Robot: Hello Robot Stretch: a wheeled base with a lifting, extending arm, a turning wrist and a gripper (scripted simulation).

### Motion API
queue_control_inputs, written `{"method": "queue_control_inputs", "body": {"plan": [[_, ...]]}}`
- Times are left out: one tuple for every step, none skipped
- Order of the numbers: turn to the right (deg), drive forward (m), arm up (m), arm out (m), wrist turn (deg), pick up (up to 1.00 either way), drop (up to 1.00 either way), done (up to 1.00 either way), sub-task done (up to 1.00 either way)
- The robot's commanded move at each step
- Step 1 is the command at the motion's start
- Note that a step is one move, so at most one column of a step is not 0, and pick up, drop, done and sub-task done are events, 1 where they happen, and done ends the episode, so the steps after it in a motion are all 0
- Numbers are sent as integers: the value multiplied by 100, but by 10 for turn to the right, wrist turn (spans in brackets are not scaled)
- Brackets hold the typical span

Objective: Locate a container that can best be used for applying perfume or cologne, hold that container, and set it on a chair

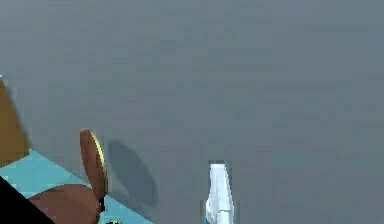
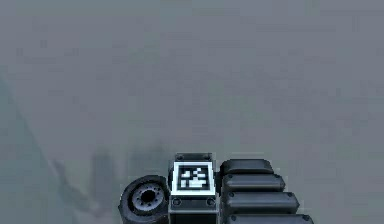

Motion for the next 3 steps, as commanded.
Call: {"method": "queue_control_inputs", "body": {"plan": [[300, 0, 0, 0, 0, 0, 0, 0, 0], [0, 30, 0, 0, 0, 0, 0, 0, 0], [-450, 0, 0, 0, 0, 0, 0, 0, 0]]}}
